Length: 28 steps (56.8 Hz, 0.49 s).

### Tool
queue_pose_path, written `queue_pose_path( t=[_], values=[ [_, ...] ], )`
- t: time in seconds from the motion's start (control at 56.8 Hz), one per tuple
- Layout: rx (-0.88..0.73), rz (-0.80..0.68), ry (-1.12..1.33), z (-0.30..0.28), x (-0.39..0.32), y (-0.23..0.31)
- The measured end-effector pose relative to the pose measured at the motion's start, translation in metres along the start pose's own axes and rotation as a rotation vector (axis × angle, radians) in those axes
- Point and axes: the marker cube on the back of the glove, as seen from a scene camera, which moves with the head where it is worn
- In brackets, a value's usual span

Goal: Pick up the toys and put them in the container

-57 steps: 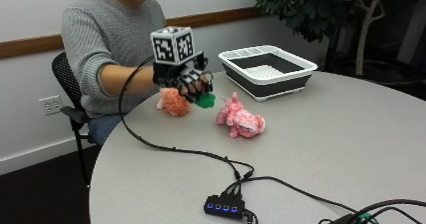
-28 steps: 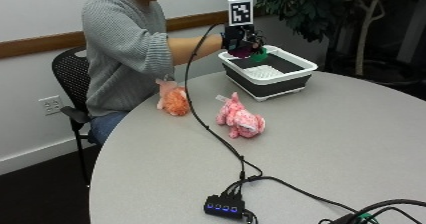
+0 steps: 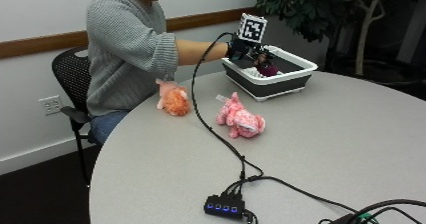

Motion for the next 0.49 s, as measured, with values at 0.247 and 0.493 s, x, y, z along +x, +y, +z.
queue_pose_path(
  t=[0.247, 0.493],
  values=[
    [0.038, 0.037, 0.002, -0.004, 0.024, 0.023],
    [0.091, 0.236, -0.063, -0.009, 0.163, 0.077]
  ],
)
